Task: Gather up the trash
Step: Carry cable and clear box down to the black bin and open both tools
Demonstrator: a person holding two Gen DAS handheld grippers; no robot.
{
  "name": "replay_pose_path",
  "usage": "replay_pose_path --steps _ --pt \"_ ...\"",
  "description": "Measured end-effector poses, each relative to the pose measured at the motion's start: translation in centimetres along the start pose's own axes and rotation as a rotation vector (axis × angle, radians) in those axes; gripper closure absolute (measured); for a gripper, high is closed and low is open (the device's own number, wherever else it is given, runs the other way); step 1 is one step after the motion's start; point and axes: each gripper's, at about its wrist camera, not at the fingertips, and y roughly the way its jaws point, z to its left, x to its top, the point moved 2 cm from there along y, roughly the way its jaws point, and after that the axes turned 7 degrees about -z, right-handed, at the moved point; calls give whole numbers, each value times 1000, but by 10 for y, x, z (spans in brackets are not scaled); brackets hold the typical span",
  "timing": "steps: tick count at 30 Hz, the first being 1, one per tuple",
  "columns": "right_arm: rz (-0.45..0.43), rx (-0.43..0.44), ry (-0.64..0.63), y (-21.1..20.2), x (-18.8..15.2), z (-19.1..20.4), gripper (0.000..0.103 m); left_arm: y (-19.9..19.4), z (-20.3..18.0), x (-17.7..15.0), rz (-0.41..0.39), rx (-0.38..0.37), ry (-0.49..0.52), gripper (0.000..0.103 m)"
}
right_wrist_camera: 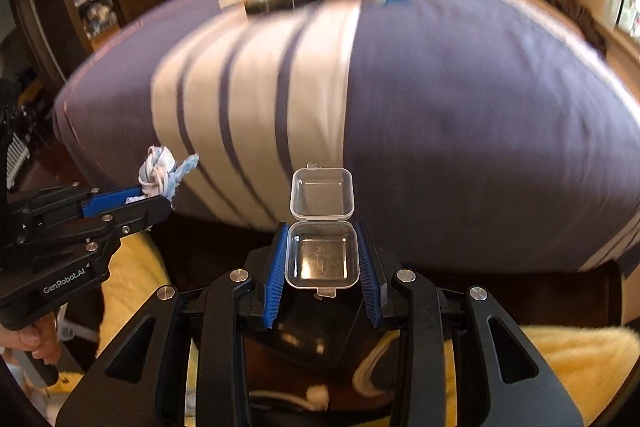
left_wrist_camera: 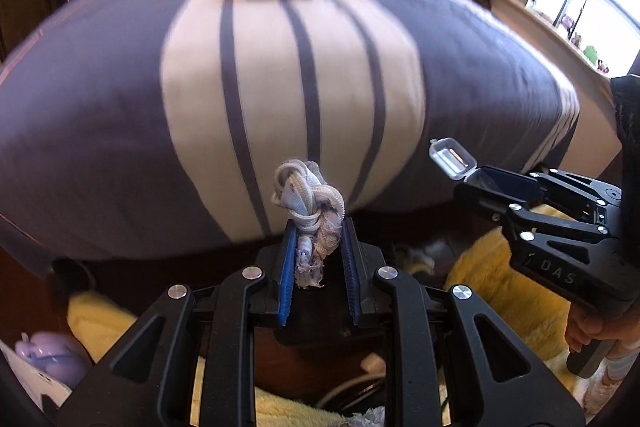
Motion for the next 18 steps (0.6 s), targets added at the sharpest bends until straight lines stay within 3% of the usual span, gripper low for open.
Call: replay_pose_path --steps 9,18 --pt "175 83 85 52 -37 -10 69 72 9 -51 218 -63 -63 83" --pt "290 108 138 85 -53 -18 69 110 8 -72 339 -99 -84 81"
